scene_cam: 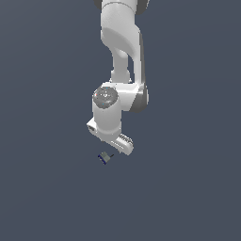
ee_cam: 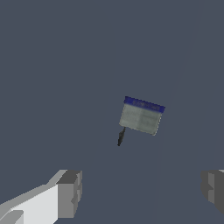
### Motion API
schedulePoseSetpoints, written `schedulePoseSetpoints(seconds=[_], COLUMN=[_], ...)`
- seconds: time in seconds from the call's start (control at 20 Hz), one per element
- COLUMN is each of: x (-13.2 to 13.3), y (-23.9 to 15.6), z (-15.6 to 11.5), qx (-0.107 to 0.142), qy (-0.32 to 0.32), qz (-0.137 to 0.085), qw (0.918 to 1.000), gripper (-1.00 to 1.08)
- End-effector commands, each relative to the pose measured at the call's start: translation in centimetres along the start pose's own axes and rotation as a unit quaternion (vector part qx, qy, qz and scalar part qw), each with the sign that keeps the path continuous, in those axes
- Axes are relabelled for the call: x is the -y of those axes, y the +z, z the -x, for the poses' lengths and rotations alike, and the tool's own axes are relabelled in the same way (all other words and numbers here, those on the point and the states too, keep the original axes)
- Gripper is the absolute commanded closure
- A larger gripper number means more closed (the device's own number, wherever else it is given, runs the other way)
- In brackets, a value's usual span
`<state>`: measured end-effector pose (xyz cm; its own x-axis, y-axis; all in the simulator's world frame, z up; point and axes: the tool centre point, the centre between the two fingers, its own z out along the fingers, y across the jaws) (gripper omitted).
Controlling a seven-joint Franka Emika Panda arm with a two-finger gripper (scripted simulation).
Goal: Pick up the object and move it to a goal position.
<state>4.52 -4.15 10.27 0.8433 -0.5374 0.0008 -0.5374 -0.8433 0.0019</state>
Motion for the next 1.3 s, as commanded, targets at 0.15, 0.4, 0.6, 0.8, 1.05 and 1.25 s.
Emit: schedulePoseSetpoints(seconds=[0.15,0.4,0.6,0.8,1.05,1.25], x=[-0.8,-1.3,-1.5,-1.5,-1.5,-1.6], y=[2.1,3.4,3.9,4.0,4.9,6.9], z=[-1.5,-2.4,-2.7,-2.7,-2.7,-2.7], qx=[0.001,0.001,0.001,0.001,0.001,0.001], qy=[0.077,0.12,0.137,0.139,0.139,0.141], qz=[-0.001,-0.001,-0.001,-0.001,-0.001,-0.001], qw=[0.9971,0.9928,0.9905,0.9903,0.9903,0.9901], gripper=[-0.92,-0.92,-0.92,-0.92,-0.92,-0.92])
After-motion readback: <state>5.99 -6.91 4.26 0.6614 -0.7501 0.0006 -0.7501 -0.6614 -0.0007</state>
